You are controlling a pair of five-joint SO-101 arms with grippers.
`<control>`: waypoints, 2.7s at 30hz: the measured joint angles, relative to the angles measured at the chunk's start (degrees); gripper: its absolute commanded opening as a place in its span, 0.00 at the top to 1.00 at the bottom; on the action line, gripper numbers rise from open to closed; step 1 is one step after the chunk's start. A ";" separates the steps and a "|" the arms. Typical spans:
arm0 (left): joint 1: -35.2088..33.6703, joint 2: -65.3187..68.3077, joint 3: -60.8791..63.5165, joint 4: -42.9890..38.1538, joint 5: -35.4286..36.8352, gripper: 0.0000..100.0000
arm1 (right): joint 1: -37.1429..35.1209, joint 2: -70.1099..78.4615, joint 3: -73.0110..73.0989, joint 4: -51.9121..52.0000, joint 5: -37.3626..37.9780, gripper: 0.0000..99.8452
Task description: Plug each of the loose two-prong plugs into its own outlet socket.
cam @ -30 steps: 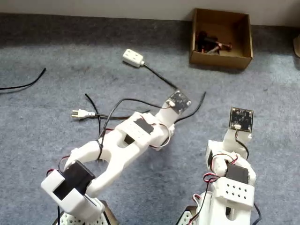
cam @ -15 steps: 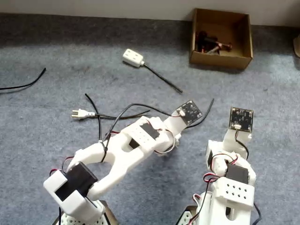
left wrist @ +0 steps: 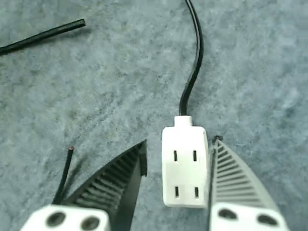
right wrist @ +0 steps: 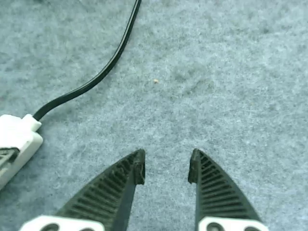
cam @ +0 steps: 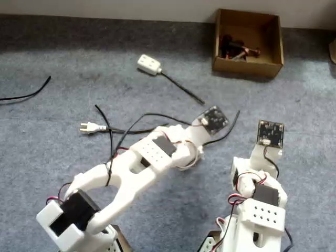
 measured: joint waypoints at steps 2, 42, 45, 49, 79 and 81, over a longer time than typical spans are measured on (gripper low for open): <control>-1.76 -1.76 0.00 0.53 1.85 0.80 | 0.00 0.00 0.00 0.00 0.00 0.85; -41.85 -43.16 0.62 33.85 0.09 0.88 | 0.00 0.00 0.00 0.00 0.00 0.85; -45.19 -44.75 3.69 34.64 0.00 0.93 | 0.00 0.00 0.00 0.00 0.00 0.85; -50.99 -49.23 9.14 34.64 0.00 0.93 | 0.00 0.00 0.00 0.00 0.00 0.85; -71.38 -77.98 30.42 34.64 -3.78 0.99 | -29.89 0.00 -21.80 26.37 0.00 0.85; -71.47 -77.98 30.95 34.64 -5.27 0.99 | -33.85 0.00 -24.97 28.22 0.00 0.85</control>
